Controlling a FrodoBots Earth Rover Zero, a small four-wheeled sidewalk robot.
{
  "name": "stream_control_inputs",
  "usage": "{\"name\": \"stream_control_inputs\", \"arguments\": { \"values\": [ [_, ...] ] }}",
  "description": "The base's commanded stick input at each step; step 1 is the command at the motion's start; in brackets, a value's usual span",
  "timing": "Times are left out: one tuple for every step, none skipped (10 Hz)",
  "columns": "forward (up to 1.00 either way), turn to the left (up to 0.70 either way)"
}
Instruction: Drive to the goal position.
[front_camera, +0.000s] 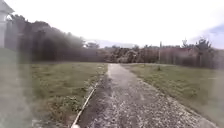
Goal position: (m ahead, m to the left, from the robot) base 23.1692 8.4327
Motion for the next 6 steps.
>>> {"name": "stream_control_inputs", "arguments": {
  "values": [
    [1.0, 0.0],
    [1.0, 0.0],
    [1.0, 0.0],
    [1.0, 0.0],
    [1.0, 0.0],
    [1.0, 0.0]
  ]
}}
